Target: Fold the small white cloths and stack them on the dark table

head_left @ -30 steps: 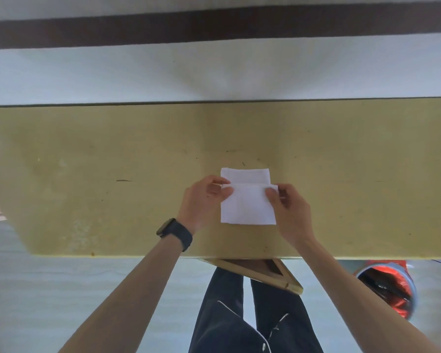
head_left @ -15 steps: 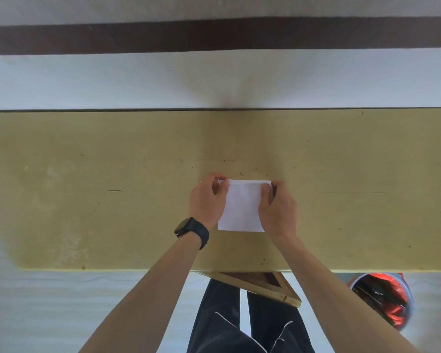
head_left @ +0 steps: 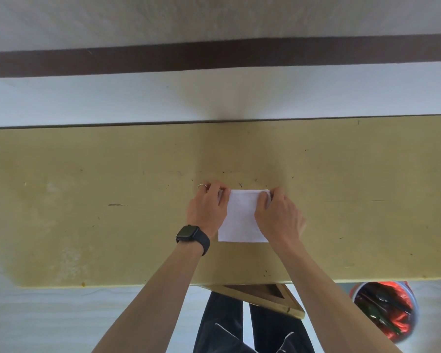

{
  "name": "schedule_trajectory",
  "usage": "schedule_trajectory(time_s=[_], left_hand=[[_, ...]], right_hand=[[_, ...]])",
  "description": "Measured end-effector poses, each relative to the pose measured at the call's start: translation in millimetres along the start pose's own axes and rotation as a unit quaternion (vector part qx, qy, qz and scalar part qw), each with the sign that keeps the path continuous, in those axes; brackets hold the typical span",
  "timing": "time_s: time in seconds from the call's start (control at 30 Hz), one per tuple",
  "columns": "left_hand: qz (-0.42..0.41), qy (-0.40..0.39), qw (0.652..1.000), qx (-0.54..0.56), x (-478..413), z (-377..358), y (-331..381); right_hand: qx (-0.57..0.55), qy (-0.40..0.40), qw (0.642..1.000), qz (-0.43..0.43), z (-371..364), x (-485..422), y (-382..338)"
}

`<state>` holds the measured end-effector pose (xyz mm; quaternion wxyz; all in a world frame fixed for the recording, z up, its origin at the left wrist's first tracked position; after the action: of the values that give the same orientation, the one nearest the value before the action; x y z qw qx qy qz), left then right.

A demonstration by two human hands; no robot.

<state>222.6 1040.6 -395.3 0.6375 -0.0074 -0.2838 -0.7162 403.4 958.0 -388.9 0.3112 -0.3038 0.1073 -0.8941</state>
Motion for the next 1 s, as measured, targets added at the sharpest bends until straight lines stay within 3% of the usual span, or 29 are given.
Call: schedule_trajectory(time_s=[0.13, 0.3, 0.53, 0.6, 0.77, 0.87, 1.0], left_hand=[[0.009, -0.026, 0.999, -0.024, 2.9, 1.7, -0.3], [0.121, -0.042, 0.991, -0.023, 26.6, -5.4, -21.8], [0.196, -0.094, 0.976, -0.003, 24.6, -18.2, -3.2], [0.215, -0.106, 0.970, 0.033, 25.5, -18.7, 1.7], [0.252, -0.089, 0.930, 0.251, 39.5, -2.1, 8.5], [0.228, -0.074, 0.911, 0.335, 49.3, 24.7, 15.1], [0.093, -0.027, 0.940, 0.326, 60.8, 97.3, 40.3]], right_hand=[[0.011, -0.001, 1.000, -0.025, 11.7, -0.3, 6.9], [-0.055, -0.030, 0.996, -0.065, 9.5, 3.2, 24.1], [-0.151, -0.066, 0.978, -0.125, -5.6, 3.9, 15.6], [-0.197, -0.079, 0.966, -0.146, -5.6, 3.9, 15.8], [-0.325, -0.124, 0.924, -0.160, 0.1, 13.9, 19.3], [-0.392, -0.111, 0.906, -0.112, 25.9, 26.8, 10.9], [-0.408, -0.087, 0.909, 0.014, 92.9, 48.5, -22.2]])
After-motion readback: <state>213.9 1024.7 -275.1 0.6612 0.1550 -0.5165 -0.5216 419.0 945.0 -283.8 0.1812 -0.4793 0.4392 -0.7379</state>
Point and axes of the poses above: each hand's wrist, its own x-axis away from the middle knuckle, its own z-axis out of the back of the hand, y = z × x, the point moved 8 cm from there along -x, towards the middle knuckle, and after that the axes turned 11 degrees about -x, right-handed, at the moved point
